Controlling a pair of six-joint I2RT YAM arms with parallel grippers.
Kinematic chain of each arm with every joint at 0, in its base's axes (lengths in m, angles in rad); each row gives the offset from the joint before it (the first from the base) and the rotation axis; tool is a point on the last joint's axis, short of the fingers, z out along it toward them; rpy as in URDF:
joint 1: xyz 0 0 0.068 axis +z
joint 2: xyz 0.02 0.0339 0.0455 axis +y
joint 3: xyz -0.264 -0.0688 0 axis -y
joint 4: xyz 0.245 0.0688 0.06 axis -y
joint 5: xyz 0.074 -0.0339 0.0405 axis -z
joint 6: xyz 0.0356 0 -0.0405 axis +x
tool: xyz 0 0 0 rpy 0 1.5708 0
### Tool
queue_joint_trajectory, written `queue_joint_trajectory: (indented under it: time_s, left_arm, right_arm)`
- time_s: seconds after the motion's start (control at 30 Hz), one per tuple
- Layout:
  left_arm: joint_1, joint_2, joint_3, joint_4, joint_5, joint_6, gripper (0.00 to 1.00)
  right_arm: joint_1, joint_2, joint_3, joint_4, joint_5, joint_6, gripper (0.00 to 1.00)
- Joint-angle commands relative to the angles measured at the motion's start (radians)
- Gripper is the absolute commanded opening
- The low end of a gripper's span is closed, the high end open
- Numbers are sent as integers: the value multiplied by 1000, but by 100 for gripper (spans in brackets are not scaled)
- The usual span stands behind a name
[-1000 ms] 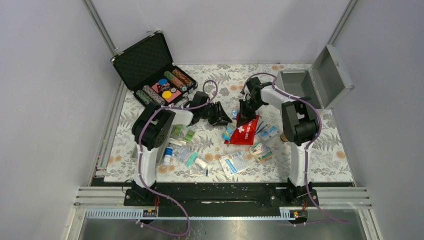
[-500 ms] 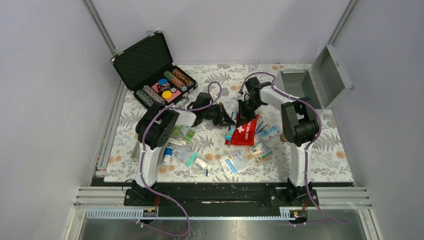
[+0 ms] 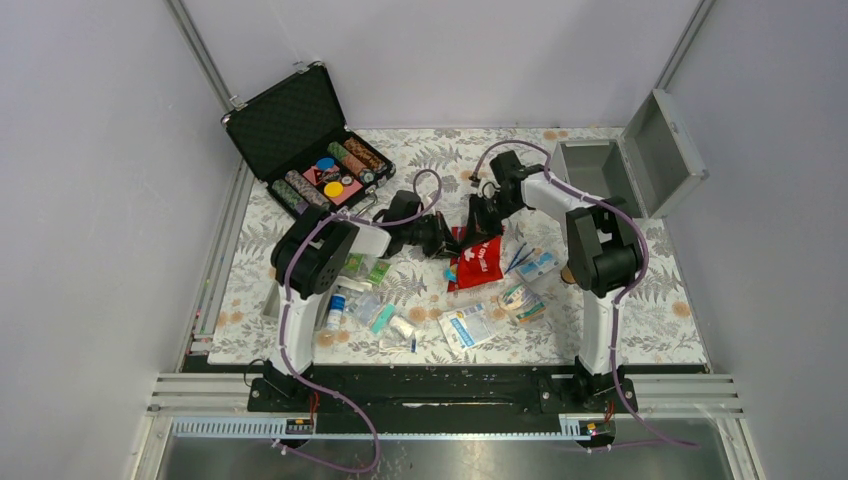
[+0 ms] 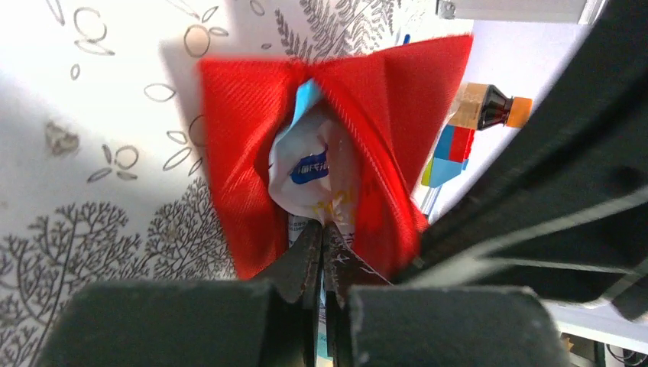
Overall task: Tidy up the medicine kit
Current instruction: Place the medical item at the medicine pouch.
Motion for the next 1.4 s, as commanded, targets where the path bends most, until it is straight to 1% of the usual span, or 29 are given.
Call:
queue_joint_trajectory:
  time_s: [0.0,0.1,0.13,0.17,0.2,0.27,0.3,0.37,0.43,0.53,0.57,0.67,0.73,0.77,0.8,0.83,0.9,0.93,0.97,1.03,1.1,1.13,1.27,1.33,1.37]
  left_arm:
    - [2,-74,-38,14,-37,76,0]
    - [26,-89,-50,35,0,95,0]
    - [33,-89,-56,60,17,87,0]
    - [37,-91,-73,129,39,58,0]
    - [42,-92,-97,232,59,1,0]
    - [56,-85,-158,495,81,-159,0]
    - [66,-78,-170,574,78,-223,0]
    - [86,-74,-178,659,61,-307,0]
    - [98,-65,-174,705,39,-357,0]
    - [74,-6,-135,790,56,-462,0]
    - [56,3,-125,780,52,-461,0]
    - [4,-4,-117,680,32,-384,0]
    - [-13,-19,-123,557,-10,-295,0]
    - [-15,-35,-130,466,-52,-236,0]
    - [-17,-59,-133,364,-101,-165,0]
    - [-21,-72,-138,295,-138,-109,0]
    - [-29,-80,-136,240,-163,-40,0]
    - [-31,-81,-136,233,-160,-33,0]
    - [-31,-81,-136,256,-138,-38,4]
    - [-30,-107,-131,262,-104,-32,23]
    - [-26,-159,-112,195,-100,30,41]
    - [-21,-188,-95,142,-96,75,46]
    - [24,-308,-2,-131,-97,246,65]
    - [54,-365,26,-239,-101,338,73]
    - [68,-384,39,-284,-98,379,76]
  right_arm:
    - [24,-84,15,104,-238,-13,0]
    - [22,-83,13,105,-248,-36,0]
    - [22,-81,9,115,-247,-34,0]
    - [23,-79,6,124,-247,-33,0]
    - [22,-75,3,131,-245,-33,0]
    - [21,-66,2,138,-236,-34,0]
    - [19,-62,0,139,-231,-37,0]
    - [10,-61,-15,153,-231,-35,0]
    - [-1,-68,-39,182,-232,-24,0]
    - [-18,-73,-69,228,-238,-13,0]
    - [-23,-71,-75,240,-240,-8,0]
    - [-32,-64,-80,263,-254,8,0]
    - [-37,-68,-84,284,-279,22,0]
    - [-40,-70,-90,302,-295,37,0]
    - [-45,-74,-104,336,-314,63,0]
    - [-50,-74,-116,390,-332,112,0]
    - [-57,-74,-144,480,-369,189,0]
    - [-59,-74,-160,528,-381,229,0]
    - [-62,-74,-174,568,-389,256,0]
    - [-67,-69,-179,584,-396,270,0]
    - [-73,-68,-183,584,-402,269,0]
    - [-77,-70,-186,583,-405,268,0]
    - [-104,-97,-208,584,-418,249,0]
    - [-114,-119,-220,582,-421,228,0]
    - [-117,-126,-222,583,-428,221,0]
